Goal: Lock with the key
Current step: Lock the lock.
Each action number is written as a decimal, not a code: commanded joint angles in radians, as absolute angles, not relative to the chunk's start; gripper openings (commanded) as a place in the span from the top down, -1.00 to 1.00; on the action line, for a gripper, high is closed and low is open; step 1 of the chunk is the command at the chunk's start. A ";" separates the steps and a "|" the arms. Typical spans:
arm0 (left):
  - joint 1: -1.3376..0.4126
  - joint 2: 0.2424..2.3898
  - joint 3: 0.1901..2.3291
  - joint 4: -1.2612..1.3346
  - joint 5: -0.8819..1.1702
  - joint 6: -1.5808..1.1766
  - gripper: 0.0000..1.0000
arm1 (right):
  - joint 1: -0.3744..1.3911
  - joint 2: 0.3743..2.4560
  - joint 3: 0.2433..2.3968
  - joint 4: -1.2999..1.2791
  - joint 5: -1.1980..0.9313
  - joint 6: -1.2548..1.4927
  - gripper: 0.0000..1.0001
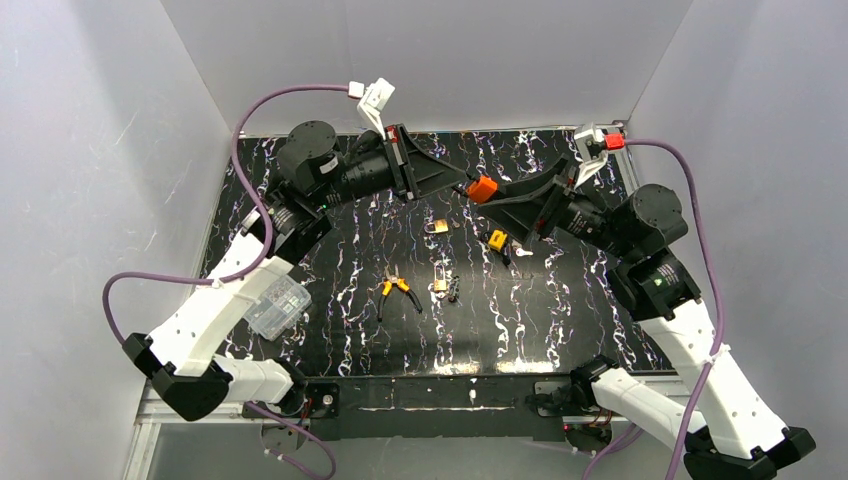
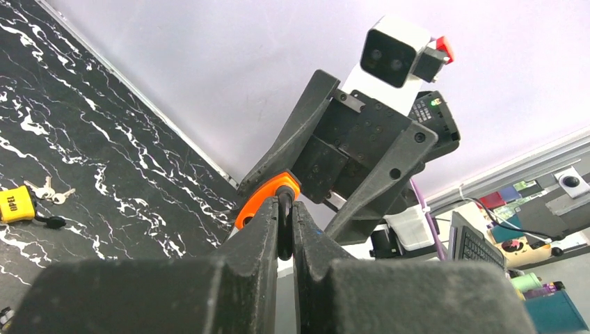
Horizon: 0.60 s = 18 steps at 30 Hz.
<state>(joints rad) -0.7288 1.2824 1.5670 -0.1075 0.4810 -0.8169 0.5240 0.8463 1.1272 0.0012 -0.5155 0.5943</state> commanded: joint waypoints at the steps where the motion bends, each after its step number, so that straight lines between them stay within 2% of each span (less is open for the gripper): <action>1: -0.732 1.218 1.558 -0.012 0.441 -0.842 1.00 | 0.523 0.838 1.117 0.091 -0.535 0.636 -0.28; 15: -0.733 1.214 1.535 -0.021 0.435 -0.836 1.00 | 0.523 0.864 1.110 0.178 -0.541 0.715 -0.10; 18: -0.732 1.213 1.534 -0.027 0.434 -0.831 1.00 | 0.523 0.867 1.112 0.179 -0.539 0.718 0.03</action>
